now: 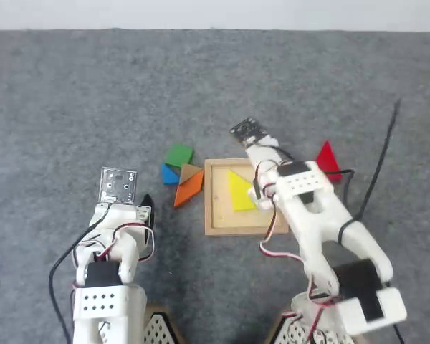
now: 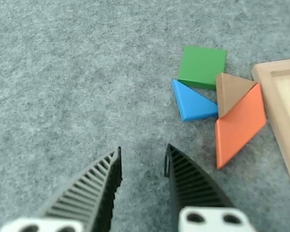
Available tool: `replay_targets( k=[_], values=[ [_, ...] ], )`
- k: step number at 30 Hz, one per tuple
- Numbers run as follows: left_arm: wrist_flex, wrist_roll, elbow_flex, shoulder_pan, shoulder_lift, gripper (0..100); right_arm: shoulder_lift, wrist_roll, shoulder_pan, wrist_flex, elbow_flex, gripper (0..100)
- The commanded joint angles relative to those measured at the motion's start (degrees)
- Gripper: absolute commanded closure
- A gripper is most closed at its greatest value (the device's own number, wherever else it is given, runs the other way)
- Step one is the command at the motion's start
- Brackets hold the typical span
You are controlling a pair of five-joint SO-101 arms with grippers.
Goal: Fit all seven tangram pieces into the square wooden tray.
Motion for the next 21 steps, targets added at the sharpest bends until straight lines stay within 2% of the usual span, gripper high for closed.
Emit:
replay_targets(
  k=[1, 5, 9, 17, 21],
  values=[
    [0.4, -0.4, -0.3, -0.1, -1.1, 85, 4.2, 0.9, 1.0, -1.1, -7.2, 90.7],
    [0.4, -0.4, -0.3, -0.1, -1.1, 85, 11.1, 0.8, 1.1, -2.8, -13.9, 90.7],
    [0.4, -0.4, -0.3, -0.1, -1.1, 85, 14.1, -2.5, 2.2, -3.5, -16.9, 90.7],
    [0.4, -0.4, -0.3, -0.1, -1.1, 85, 6.7, -12.7, 2.9, -5.2, -16.3, 90.7],
    [0.4, -0.4, -0.3, -0.1, -1.1, 85, -2.0, -13.0, 2.3, -6.5, -7.5, 90.7]
  ],
)
